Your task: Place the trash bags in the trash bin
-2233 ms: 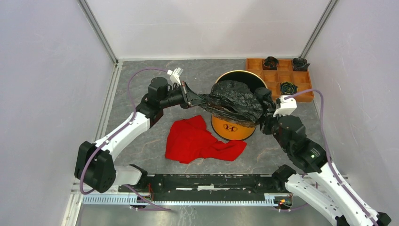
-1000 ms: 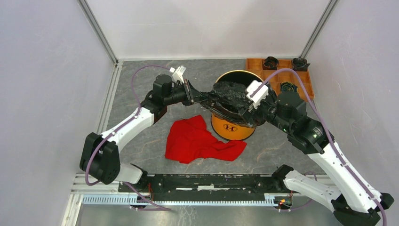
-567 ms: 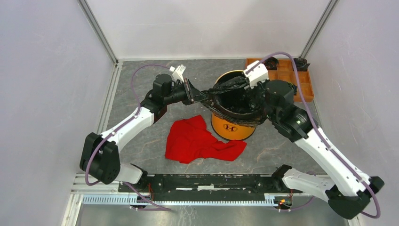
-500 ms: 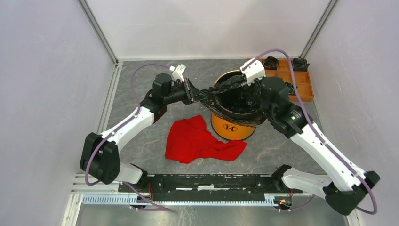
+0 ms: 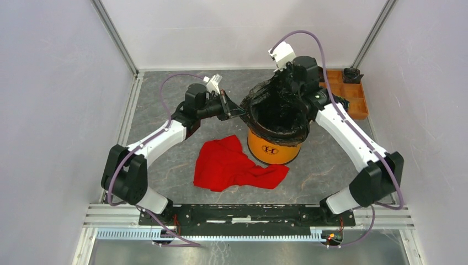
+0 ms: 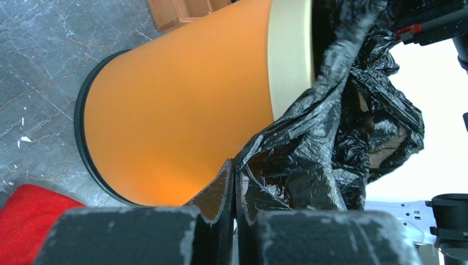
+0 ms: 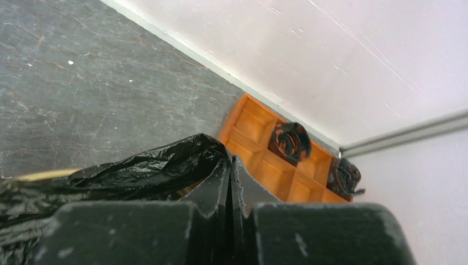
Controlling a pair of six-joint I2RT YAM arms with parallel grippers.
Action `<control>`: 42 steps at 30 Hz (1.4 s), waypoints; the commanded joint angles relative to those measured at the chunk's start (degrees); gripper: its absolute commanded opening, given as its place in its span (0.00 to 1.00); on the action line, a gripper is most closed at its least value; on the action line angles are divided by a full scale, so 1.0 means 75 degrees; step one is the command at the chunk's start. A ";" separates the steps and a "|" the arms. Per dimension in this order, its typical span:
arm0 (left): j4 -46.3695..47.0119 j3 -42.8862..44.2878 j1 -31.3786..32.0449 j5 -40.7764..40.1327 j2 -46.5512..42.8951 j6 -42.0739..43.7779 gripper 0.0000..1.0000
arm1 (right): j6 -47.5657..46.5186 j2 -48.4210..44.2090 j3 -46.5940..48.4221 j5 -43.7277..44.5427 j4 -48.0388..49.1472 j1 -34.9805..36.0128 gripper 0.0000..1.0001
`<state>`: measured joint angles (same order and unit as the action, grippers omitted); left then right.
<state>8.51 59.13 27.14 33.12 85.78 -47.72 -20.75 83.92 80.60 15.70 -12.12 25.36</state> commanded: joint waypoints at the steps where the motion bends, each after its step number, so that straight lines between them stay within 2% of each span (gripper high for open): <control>1: 0.0558 0.0366 0.0050 0.0025 0.0348 -0.0052 0.03 | -0.0564 0.0622 0.0845 -0.0775 0.0329 -0.0097 0.05; 3: 0.0606 0.0365 0.0050 0.0030 0.0526 -0.0105 0.02 | -0.0599 0.0913 0.1124 -0.0837 0.0083 -0.0163 0.07; 6: 0.0822 0.0315 0.0050 0.0055 0.0797 -0.0300 0.02 | -0.0458 0.1319 0.1697 -0.0628 -0.0540 -0.0239 0.20; 11: 0.1324 0.0162 0.0050 0.0064 0.1240 -0.0844 0.02 | -0.0063 0.1883 0.2645 0.0310 -0.1858 -0.0286 0.35; 16: 0.1563 0.0072 0.0150 0.0102 0.1348 -0.1111 0.02 | 0.0341 0.1898 0.2945 0.1100 -0.2664 -0.0302 0.59; 20: 0.1348 -0.0062 0.0244 -0.0065 0.1244 -0.0997 0.02 | 0.0826 0.1846 0.3654 0.1730 -0.3915 -0.0315 0.87; 22: 0.1326 -0.0149 0.0281 -0.0067 0.1222 -0.0990 0.02 | 0.1074 0.1645 0.3977 0.1835 -0.4399 -0.0310 0.96; 27: 0.1326 -0.0312 0.0345 -0.0070 0.1230 -0.0973 0.02 | 0.1625 0.0469 0.3960 0.1008 -0.4865 -0.0306 0.98; 33: 0.1326 -0.0308 0.0343 0.0000 0.1313 -0.0950 0.02 | 0.1816 -0.1230 0.2136 -0.1139 -0.4656 -0.0302 0.98; 37: 0.1326 -0.0268 0.0344 0.0087 0.1384 -0.0950 0.02 | 0.1936 -0.1775 0.1921 -0.2067 -0.4736 -0.0308 0.98; 42: 0.1326 -0.0268 0.0358 0.0063 0.1332 -0.0938 0.02 | 0.1944 -0.2015 0.1827 -0.1336 -0.5083 -0.0301 0.98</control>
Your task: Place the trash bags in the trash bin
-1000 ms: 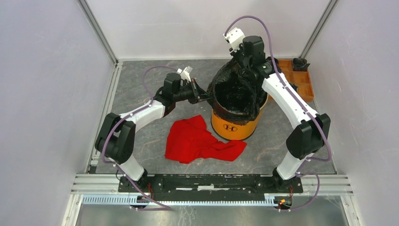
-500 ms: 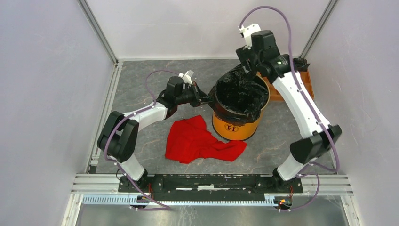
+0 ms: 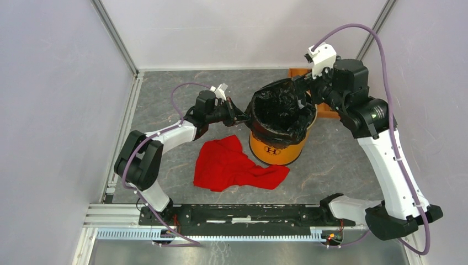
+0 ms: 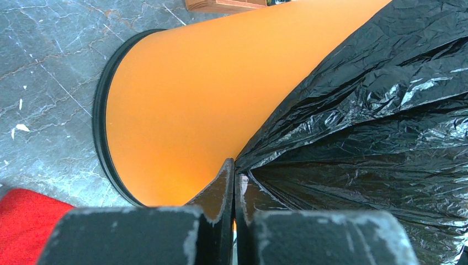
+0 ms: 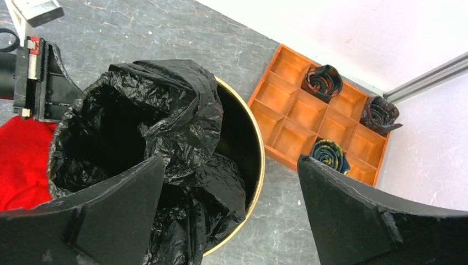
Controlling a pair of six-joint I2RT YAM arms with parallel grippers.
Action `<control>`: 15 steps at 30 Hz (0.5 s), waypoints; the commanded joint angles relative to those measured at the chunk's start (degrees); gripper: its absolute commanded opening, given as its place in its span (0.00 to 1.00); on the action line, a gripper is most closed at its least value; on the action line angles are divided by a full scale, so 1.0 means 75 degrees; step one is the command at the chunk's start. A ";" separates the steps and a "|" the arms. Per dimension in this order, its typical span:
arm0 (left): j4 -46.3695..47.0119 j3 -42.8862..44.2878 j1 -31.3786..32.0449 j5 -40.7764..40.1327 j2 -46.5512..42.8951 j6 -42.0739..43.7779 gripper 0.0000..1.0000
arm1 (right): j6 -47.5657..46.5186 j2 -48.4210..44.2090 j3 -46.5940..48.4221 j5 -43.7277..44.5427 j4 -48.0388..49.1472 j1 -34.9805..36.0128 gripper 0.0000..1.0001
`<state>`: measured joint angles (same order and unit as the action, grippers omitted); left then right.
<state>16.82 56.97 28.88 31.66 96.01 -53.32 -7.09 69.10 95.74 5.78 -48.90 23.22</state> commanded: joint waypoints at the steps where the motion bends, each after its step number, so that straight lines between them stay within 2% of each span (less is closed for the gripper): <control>1: 0.0210 0.0012 0.0119 0.0259 -0.0047 -0.0191 0.02 | 0.0114 -0.0101 -0.0305 -0.0050 -0.0306 -0.0008 0.98; 6: 0.0142 0.0009 0.0121 0.0279 -0.0108 -0.0170 0.02 | 0.0447 -0.0981 -0.1161 -0.0980 -0.0567 -0.0020 0.98; 10: 0.0125 0.0042 0.0121 0.0310 -0.0087 -0.0169 0.02 | 0.0683 -0.1433 -0.1538 -0.0012 -0.0721 -0.0010 0.96; 13: 0.0088 0.0055 0.0121 0.0322 -0.0128 -0.0159 0.02 | 0.0771 -0.1586 -0.2140 0.0340 -0.0619 -0.0014 0.82; 15: 0.0047 0.0062 0.0121 0.0311 -0.0183 -0.0156 0.02 | 0.0859 -0.1775 -0.2639 0.0394 -0.0216 -0.0006 0.68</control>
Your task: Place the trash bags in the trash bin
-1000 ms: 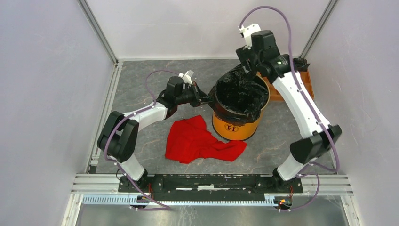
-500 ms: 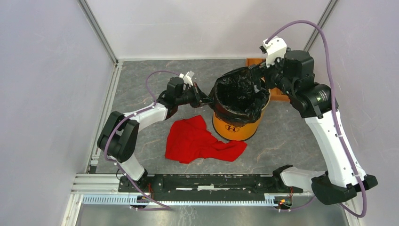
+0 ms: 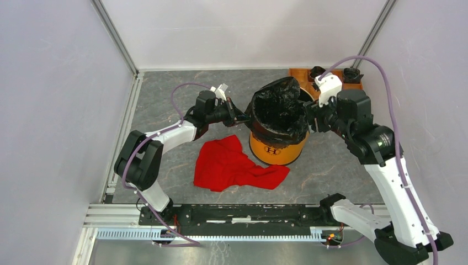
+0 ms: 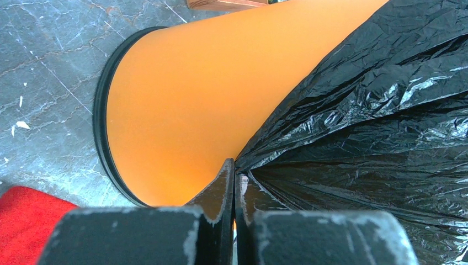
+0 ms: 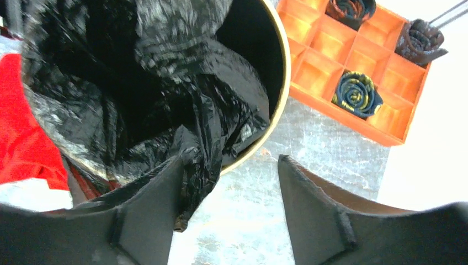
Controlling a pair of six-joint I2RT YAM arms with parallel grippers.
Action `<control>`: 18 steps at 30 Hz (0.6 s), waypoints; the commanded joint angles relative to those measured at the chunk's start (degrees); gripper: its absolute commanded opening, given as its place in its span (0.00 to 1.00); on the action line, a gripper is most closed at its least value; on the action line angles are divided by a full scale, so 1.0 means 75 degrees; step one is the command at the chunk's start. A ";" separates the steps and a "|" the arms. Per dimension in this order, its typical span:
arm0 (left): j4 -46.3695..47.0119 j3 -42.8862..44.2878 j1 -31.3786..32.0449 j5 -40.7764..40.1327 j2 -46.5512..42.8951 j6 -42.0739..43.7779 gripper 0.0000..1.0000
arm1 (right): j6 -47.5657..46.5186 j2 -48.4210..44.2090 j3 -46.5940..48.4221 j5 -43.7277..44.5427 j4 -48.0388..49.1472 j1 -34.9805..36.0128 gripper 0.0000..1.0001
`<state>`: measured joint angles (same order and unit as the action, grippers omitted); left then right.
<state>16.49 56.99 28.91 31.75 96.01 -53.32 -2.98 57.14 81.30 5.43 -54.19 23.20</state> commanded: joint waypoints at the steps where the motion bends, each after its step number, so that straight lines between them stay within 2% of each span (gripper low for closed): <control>1: 0.0077 0.0064 0.0119 0.0289 -0.0227 -0.0165 0.02 | 0.0368 -0.0264 -0.0966 0.0640 0.0719 -0.0014 0.58; 3: 0.0037 0.0082 0.0119 0.0269 -0.0297 -0.0178 0.02 | 0.0389 -0.0433 -0.1210 0.1088 0.1150 -0.0006 0.32; 7: -0.0119 0.0183 0.0122 0.0250 -0.0423 -0.0145 0.02 | 0.0583 -0.0698 -0.1826 0.2407 0.2113 -0.0022 0.01; 9: -0.0163 0.0261 0.0132 0.0251 -0.0464 -0.0166 0.02 | 0.0580 -0.0668 -0.2084 0.3413 0.2514 -0.0011 0.00; 14: -0.0275 0.0510 0.0180 0.0266 -0.0523 -0.0191 0.02 | 0.0485 -0.0351 -0.2699 0.5058 0.3059 -0.0041 0.00; 16: -0.0304 0.0560 0.0198 0.0247 -0.0550 -0.0177 0.02 | 0.0517 -0.0311 -0.3013 0.5304 0.3207 -0.0101 0.00; 18: -0.0368 0.0596 0.0201 0.0185 -0.0531 -0.0137 0.02 | 0.0600 -0.0382 -0.3388 0.5056 0.3572 -0.0264 0.00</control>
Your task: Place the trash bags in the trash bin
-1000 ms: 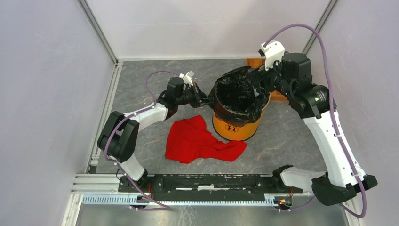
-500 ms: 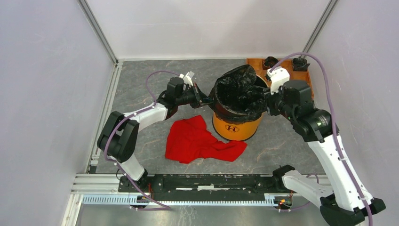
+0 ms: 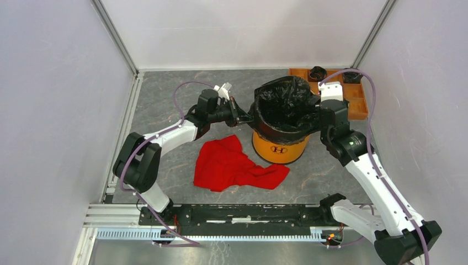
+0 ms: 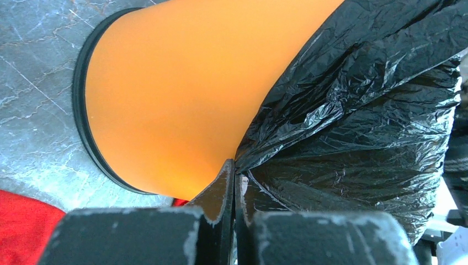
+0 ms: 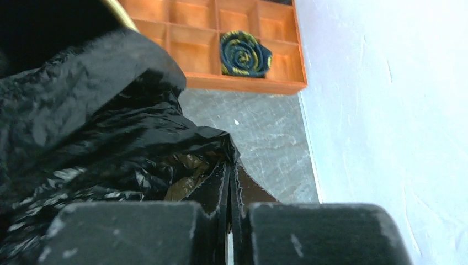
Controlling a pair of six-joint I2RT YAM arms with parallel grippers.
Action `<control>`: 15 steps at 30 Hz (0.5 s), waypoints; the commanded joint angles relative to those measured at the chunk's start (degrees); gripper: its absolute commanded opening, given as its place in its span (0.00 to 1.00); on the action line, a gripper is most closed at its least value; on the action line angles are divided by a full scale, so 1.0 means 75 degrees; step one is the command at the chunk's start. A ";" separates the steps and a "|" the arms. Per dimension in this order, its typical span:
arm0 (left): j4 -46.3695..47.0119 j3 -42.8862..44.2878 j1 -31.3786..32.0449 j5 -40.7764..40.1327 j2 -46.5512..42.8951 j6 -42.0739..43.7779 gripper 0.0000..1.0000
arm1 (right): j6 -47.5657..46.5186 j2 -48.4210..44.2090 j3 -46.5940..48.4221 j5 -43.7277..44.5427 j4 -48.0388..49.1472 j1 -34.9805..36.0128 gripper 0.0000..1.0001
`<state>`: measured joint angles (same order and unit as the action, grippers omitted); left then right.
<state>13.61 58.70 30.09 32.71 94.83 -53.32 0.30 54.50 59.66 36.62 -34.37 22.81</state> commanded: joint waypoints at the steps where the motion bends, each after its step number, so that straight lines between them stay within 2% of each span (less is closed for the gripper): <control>1: -0.0006 0.0401 0.0043 0.0047 -0.0349 -0.0117 0.02 | 0.0236 -0.0052 -0.0627 0.0710 0.1083 -0.0308 0.00; 6: -0.0072 0.0484 0.0055 -0.0051 -0.0208 0.0032 0.02 | 0.0477 -0.0088 -0.1216 -0.0191 0.1676 -0.1042 0.01; 9: -0.0421 0.0537 0.0055 -0.0295 -0.0056 0.0404 0.05 | 0.0585 0.0012 -0.1631 -0.1488 0.2059 -0.1722 0.11; 11: -0.0673 0.0560 0.0055 -0.0413 -0.0075 0.0640 0.12 | 0.0599 0.0142 -0.1460 -0.1861 0.1691 -0.1847 0.19; 13: -0.1005 0.0590 0.0055 -0.0683 -0.0316 0.1019 0.25 | 0.0598 0.0075 -0.0820 -0.1901 0.0868 -0.1856 0.28; 15: -0.1454 0.0624 0.0055 -0.1070 -0.0711 0.1513 0.40 | 0.0468 -0.0367 -0.0322 -0.2199 0.0277 -0.1855 0.47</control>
<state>8.21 60.99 30.83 30.17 94.54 -50.11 3.92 55.79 49.47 25.30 -27.40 9.04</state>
